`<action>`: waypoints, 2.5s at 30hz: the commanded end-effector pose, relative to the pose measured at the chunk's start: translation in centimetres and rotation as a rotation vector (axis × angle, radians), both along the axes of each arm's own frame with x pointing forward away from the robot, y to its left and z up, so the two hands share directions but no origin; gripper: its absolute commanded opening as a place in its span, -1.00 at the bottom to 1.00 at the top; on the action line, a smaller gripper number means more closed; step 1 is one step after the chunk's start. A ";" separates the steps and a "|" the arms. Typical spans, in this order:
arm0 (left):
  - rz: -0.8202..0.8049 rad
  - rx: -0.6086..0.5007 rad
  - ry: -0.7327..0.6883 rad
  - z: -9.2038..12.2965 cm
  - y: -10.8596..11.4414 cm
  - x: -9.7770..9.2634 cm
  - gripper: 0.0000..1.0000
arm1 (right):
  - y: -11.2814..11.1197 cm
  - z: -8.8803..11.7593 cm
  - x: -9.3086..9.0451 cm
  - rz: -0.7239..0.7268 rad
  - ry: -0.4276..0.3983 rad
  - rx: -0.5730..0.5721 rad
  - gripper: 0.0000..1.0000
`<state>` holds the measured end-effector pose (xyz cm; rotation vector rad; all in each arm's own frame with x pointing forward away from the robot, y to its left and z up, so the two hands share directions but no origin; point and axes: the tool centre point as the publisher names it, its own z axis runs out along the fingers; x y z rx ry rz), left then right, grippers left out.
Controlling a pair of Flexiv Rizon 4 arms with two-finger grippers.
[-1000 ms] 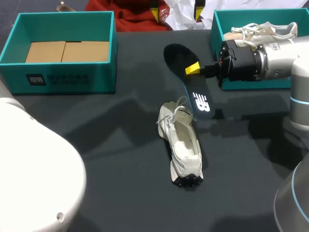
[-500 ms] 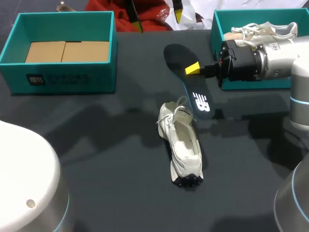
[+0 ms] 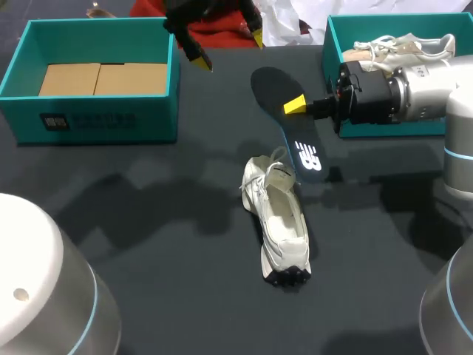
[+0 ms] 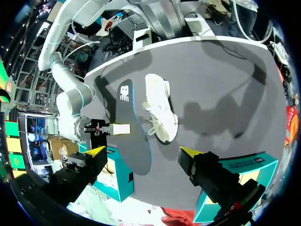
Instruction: Take the shoe out of the shoebox, open the shoe tongue, remove and reinsert the insole, then place the shoe into the shoebox
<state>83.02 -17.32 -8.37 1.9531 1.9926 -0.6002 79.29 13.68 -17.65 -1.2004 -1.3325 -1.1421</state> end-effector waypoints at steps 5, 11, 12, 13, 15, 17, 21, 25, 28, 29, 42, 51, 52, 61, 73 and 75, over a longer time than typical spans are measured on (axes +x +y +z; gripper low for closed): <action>0.114 -0.484 -0.057 -0.7 0.8 -1.2 1.00 | 0.1 -0.1 0.0 0.000 0.000 0.000 -1.00; 0.112 -0.508 -0.073 -1.1 0.9 -1.4 1.00 | 0.1 -0.1 0.0 0.000 0.000 0.000 -1.00; 0.140 -0.529 -0.102 -1.4 1.2 -1.4 1.00 | 0.1 -0.1 0.0 0.000 0.000 0.000 -1.00; 0.139 -0.561 -0.113 -1.9 1.6 -1.5 1.00 | 0.1 -0.1 0.0 0.000 0.000 0.000 -1.00; 0.164 -0.617 -0.141 -2.8 2.0 -1.4 1.00 | 0.1 -0.1 0.0 0.000 0.000 0.000 -1.00; 0.174 -0.666 -0.157 -3.7 2.2 -1.6 1.00 | 0.1 -0.1 0.0 0.000 0.000 0.000 -1.00; 0.173 -0.813 -0.228 -4.7 2.8 -2.1 1.00 | 0.1 -0.1 0.0 0.000 0.000 0.000 -1.00; 0.173 -0.813 -0.228 -4.7 2.8 -2.1 1.00 | 0.1 -0.1 0.0 0.000 0.000 0.000 -1.00; 0.173 -0.813 -0.228 -4.7 2.8 -2.1 1.00 | 0.1 -0.1 0.0 0.000 0.000 0.000 -1.00; 0.173 -0.813 -0.228 -4.7 2.8 -2.1 1.00 | 0.1 -0.1 0.0 0.000 0.000 0.000 -1.00; 0.144 -0.917 -0.256 -7.3 1.3 -2.3 1.00 | 0.1 -0.1 0.0 0.000 0.000 0.000 -1.00; 0.146 -0.949 -0.227 -7.7 0.8 -2.1 1.00 | 0.1 -0.1 0.0 0.000 0.000 0.000 -1.00; 0.156 -0.963 -0.232 -8.0 0.5 -2.0 1.00 | 0.1 0.0 0.0 -0.001 -0.003 0.004 -1.00; 0.199 -0.974 -0.262 -8.5 -2.6 -1.5 1.00 | 1.4 -0.3 -0.4 0.004 -0.004 0.030 -1.00; 0.219 -0.954 -0.280 -9.4 -4.6 -1.2 -0.01 | 1.5 -0.7 -0.8 -0.040 0.012 0.051 -1.00; 0.225 -0.953 -0.286 -9.4 -4.8 -1.0 -0.05 | 1.5 -0.7 -0.8 -0.040 0.012 0.051 -1.00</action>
